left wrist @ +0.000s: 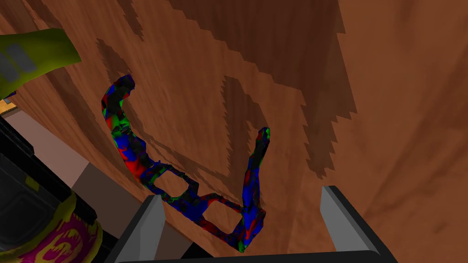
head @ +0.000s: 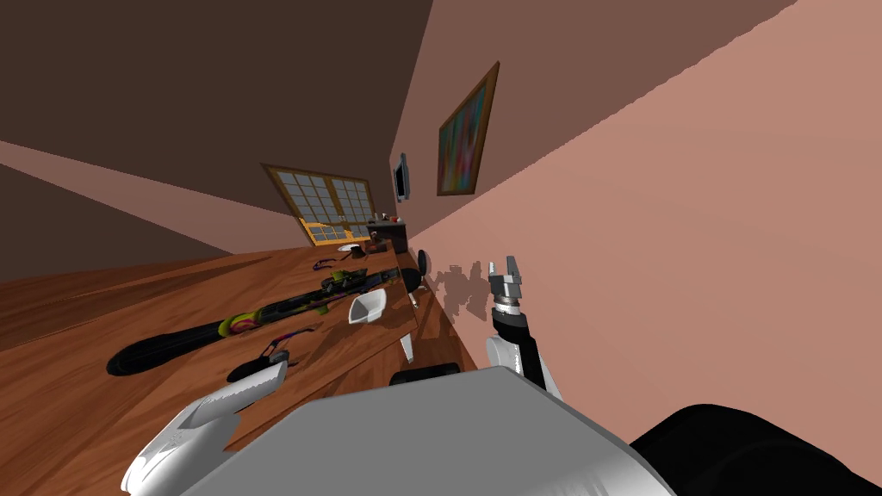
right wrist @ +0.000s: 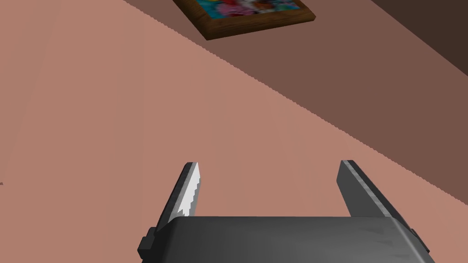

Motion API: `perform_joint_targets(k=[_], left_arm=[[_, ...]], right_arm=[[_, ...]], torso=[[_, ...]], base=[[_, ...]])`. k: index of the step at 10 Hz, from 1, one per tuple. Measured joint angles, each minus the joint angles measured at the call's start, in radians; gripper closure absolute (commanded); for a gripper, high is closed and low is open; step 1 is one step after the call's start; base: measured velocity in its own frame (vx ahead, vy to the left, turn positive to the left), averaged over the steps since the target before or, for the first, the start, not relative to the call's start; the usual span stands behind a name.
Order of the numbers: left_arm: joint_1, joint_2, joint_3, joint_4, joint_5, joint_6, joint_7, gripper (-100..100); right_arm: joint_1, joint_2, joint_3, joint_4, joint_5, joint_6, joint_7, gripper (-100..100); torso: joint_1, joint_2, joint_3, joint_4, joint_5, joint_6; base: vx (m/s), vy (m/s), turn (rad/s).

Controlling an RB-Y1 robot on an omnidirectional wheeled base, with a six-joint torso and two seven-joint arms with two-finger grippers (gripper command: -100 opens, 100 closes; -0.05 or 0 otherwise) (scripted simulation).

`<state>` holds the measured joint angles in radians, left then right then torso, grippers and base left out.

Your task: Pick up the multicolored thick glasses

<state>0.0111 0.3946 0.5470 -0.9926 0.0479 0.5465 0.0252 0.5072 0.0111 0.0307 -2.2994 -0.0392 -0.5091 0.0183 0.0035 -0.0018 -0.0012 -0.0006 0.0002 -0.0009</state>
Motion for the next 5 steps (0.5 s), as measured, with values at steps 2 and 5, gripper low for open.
perform_joint_targets(k=[2, 5], left_arm=[[0.000, 0.000, 0.000, 0.001, 0.000, -0.003, 0.000, 100], [0.000, 0.000, -0.001, 0.001, 0.000, -0.003, -0.001, 100]], right_arm=[[0.000, 0.000, 0.000, 0.000, 0.000, 0.000, 0.000, 0], [0.000, 0.000, 0.000, 0.000, 0.000, 0.000, 0.000, 0]], torso=[[-0.003, 0.003, 0.002, 0.001, -0.001, 0.000], [-0.003, 0.003, 0.002, 0.001, -0.001, -0.001]], base=[[0.000, 0.000, 0.000], [0.001, 0.000, -0.004]])
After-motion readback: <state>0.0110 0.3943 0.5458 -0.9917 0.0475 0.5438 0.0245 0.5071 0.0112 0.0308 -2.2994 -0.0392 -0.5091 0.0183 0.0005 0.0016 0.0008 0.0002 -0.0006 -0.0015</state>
